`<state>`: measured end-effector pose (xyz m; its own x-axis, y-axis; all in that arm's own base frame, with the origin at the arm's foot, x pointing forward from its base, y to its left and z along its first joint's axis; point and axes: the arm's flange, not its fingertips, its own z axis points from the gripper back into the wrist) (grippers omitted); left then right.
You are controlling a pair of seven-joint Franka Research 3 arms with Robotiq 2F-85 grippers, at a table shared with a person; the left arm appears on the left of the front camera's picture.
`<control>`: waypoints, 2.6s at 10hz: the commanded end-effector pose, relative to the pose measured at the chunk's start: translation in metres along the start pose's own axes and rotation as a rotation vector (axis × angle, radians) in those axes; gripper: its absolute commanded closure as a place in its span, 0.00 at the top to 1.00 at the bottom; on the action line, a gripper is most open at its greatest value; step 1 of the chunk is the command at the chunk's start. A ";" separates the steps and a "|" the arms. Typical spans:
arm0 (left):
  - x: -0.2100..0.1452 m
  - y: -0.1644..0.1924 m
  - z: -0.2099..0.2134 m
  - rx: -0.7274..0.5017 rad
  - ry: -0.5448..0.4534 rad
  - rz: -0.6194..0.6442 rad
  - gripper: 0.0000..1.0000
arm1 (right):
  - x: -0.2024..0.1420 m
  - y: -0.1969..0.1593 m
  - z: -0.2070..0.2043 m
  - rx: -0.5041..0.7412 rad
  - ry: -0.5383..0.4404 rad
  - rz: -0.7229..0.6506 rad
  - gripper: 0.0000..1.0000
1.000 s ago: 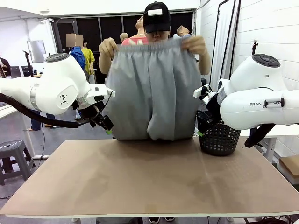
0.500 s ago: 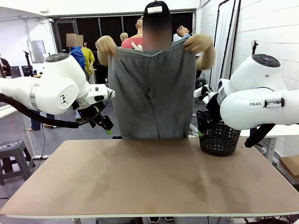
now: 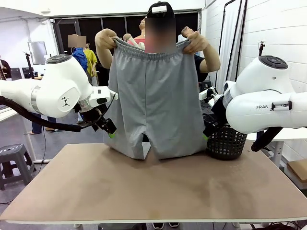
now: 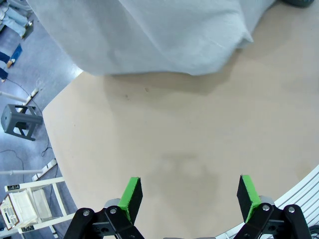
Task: Fold the training pants.
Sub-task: Grab both ends of the Training pants handed by a person.
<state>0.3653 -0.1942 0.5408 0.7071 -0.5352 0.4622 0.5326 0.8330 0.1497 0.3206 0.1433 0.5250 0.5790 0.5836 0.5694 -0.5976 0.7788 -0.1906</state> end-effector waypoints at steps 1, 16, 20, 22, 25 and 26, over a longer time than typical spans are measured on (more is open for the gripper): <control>-0.001 0.000 0.001 -0.001 -0.009 -0.006 1.00 | 0.001 0.000 0.000 -0.002 -0.009 0.000 1.00; -0.001 0.000 0.001 -0.001 -0.009 -0.006 1.00 | 0.001 0.000 0.000 -0.002 -0.009 0.000 1.00; -0.001 0.000 0.001 -0.001 -0.009 -0.006 1.00 | 0.001 0.000 0.000 -0.002 -0.009 0.000 1.00; -0.001 0.000 0.001 -0.001 -0.009 -0.006 1.00 | 0.001 0.000 0.000 -0.002 -0.009 0.000 1.00; -0.001 0.000 0.001 -0.001 -0.009 -0.006 1.00 | 0.001 0.000 0.000 -0.002 -0.009 0.000 1.00; -0.001 0.000 0.001 -0.001 -0.009 -0.006 1.00 | 0.001 0.000 0.000 -0.002 -0.009 0.000 1.00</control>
<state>0.3653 -0.1942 0.5408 0.7070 -0.5352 0.4623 0.5326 0.8330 0.1497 0.3206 0.1433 0.5250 0.5790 0.5836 0.5694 -0.5976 0.7788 -0.1906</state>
